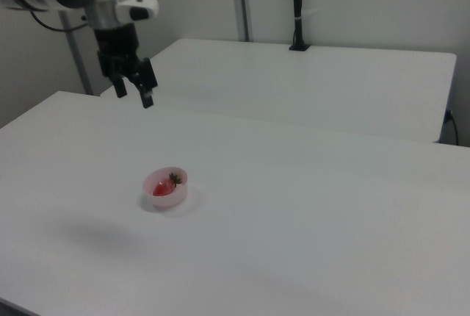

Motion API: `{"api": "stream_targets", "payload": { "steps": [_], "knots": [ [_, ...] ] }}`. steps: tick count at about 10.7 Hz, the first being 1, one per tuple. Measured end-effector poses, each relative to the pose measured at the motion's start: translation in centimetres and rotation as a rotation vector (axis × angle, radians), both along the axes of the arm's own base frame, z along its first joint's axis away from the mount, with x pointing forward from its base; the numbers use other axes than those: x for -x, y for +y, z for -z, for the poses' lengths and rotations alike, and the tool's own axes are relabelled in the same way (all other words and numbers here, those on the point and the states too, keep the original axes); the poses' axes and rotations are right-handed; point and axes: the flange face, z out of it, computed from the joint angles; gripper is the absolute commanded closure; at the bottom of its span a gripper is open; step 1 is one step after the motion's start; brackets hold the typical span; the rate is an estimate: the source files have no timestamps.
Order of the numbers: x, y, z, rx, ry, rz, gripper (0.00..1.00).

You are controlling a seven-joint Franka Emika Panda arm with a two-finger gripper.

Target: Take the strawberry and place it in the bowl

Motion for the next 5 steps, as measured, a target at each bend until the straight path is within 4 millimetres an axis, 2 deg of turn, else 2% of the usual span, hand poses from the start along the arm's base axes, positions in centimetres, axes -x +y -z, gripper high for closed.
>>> {"api": "stream_targets", "payload": {
  "steps": [2,4,5],
  "knots": [
    [2.6,0.2,-2.7,0.006,0.013,-0.002,0.00],
    [3.3,-0.1,-3.3,0.006,0.006,-0.009,0.00],
    [3.2,-0.9,-3.3,0.005,-0.002,-0.052,0.00]
  ]
}}
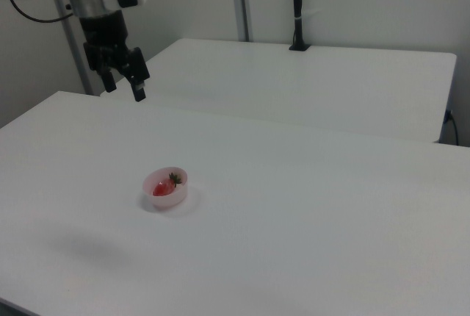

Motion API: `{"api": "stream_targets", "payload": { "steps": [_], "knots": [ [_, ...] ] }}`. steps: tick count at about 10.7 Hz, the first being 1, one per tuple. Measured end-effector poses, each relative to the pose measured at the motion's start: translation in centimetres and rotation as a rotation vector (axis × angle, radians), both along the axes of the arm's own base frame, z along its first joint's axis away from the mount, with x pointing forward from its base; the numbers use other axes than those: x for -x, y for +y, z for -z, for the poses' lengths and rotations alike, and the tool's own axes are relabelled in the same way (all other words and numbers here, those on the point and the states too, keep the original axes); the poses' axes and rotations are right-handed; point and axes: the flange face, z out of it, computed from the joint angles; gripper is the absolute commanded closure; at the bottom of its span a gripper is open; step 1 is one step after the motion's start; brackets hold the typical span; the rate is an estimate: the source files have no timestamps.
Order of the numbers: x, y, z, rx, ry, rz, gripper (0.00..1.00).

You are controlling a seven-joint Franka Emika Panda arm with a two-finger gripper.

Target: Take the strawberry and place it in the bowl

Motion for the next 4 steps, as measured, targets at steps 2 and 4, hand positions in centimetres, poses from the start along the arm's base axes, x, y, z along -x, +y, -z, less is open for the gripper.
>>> {"api": "stream_targets", "payload": {
  "steps": [2,4],
  "knots": [
    [-0.5,-2.6,-0.2,-0.001,-0.034,-0.096,0.00],
    [-0.8,-3.9,-0.5,0.002,-0.065,-0.121,0.00]
  ]
}}
